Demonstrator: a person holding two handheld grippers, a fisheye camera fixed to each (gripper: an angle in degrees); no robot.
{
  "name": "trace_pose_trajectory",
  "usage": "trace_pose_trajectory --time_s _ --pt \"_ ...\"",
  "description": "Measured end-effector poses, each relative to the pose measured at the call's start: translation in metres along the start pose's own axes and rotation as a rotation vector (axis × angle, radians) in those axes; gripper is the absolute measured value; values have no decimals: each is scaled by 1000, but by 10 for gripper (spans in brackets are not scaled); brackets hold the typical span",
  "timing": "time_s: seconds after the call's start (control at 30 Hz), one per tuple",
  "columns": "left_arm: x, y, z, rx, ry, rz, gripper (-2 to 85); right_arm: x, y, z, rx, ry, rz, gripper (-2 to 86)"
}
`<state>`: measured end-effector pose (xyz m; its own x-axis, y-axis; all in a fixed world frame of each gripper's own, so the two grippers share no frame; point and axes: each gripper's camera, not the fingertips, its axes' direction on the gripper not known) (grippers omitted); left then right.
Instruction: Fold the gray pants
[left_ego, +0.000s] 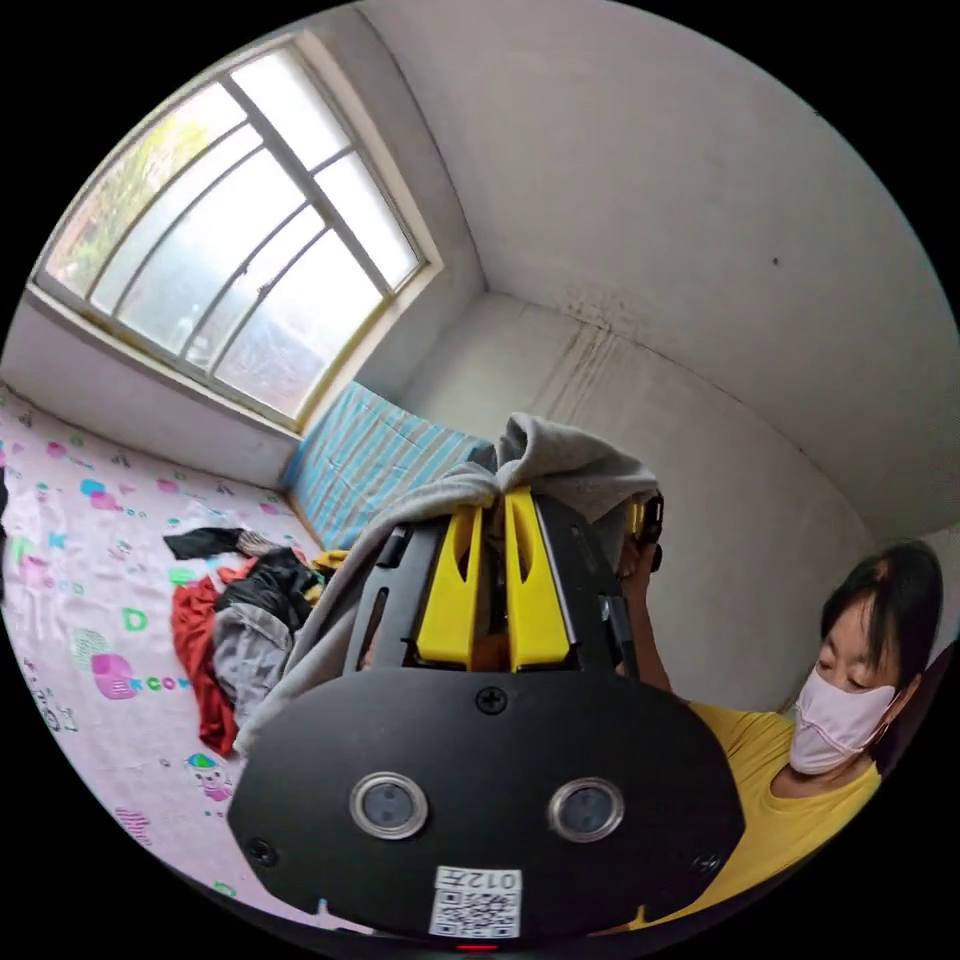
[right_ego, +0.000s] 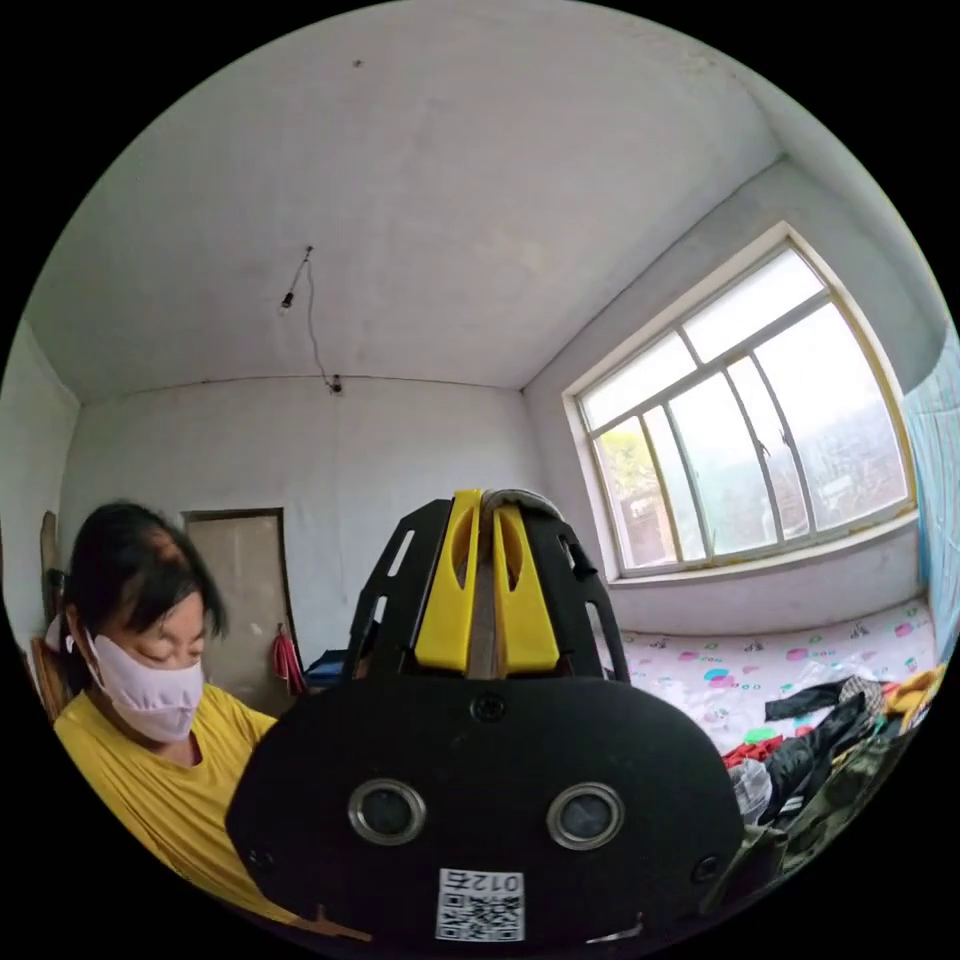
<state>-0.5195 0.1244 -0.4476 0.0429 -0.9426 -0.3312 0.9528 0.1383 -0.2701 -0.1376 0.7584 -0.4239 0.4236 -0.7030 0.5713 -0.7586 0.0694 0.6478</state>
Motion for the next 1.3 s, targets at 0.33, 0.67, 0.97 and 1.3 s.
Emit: trace_pose_trajectory --time_s 0.33,0.67,0.97,1.3 --pt "37 46 -123 -398 -452 140 69 80 154 86 -278 -13 190 7" --pt "-105 394 -227 -752 -274 -804 16 227 547 46 -461 30 1064 10" --pt "-130 393 -251 -712 -534 -762 10 325 659 50 -856 424 1164 21" --pt "-252 323 -161 -874 -901 -437 71 395 622 220 -1105 825 308 70"
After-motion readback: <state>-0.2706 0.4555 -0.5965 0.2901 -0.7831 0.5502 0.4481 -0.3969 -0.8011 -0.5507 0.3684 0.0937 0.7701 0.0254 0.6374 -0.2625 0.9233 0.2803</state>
